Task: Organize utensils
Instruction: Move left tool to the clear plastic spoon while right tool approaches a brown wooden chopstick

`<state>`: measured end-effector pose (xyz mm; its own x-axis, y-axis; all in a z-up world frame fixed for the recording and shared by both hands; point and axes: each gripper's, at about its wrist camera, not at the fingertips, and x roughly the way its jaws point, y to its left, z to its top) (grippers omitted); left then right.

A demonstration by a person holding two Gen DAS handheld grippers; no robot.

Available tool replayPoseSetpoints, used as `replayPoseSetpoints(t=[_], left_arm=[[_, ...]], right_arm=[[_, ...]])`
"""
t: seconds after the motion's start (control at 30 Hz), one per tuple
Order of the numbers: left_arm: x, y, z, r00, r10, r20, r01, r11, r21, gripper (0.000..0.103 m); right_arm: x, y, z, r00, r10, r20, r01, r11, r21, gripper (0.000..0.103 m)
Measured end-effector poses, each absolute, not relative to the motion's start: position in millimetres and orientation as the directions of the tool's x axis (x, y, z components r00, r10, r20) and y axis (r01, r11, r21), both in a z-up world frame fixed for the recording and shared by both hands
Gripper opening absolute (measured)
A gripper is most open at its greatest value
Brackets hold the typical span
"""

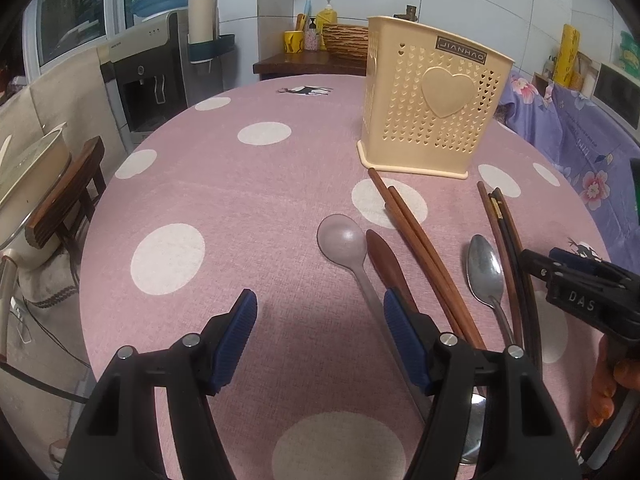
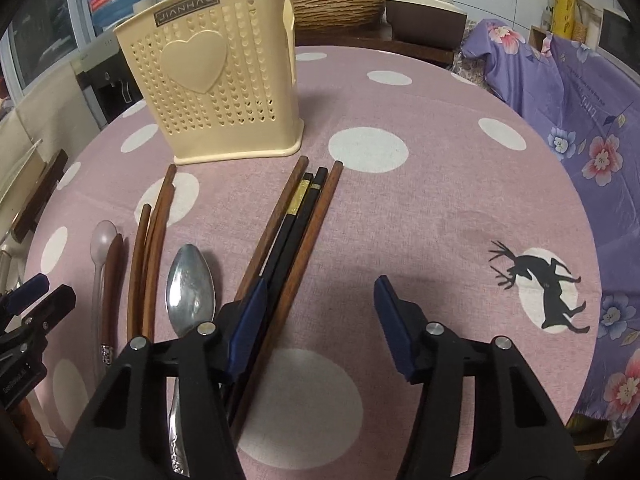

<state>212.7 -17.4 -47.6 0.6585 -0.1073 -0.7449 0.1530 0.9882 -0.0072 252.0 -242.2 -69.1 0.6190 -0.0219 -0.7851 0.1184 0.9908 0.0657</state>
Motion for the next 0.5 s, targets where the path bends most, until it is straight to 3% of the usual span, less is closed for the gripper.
replayPoseSetpoints(t=[0.1,0.2,0.5], left_arm=[[214.7,-14.8,-49.8,0.655,-0.095,-0.75,0.15,0.989,0.005,0.066],[219.5,-9.1,-50.5,0.645,-0.096,-0.758,0.134,0.991,-0.012,0.066],[224.3,-26.1,-50.1,0.633,-0.121,-0.764,0.158,0.987,-0.026,0.066]], right_arm=[[249.7,-255.9,-68.2,0.612,-0.033,-0.79,0.139,0.988,0.066,0.045],[250.2,-269.8,-66.0,0.612,0.05,-0.789,0.136,0.976,0.168,0.045],[263.1,-265.1,-69.6,0.6,0.024,-0.8,0.175,0.971,0.161,0.045]])
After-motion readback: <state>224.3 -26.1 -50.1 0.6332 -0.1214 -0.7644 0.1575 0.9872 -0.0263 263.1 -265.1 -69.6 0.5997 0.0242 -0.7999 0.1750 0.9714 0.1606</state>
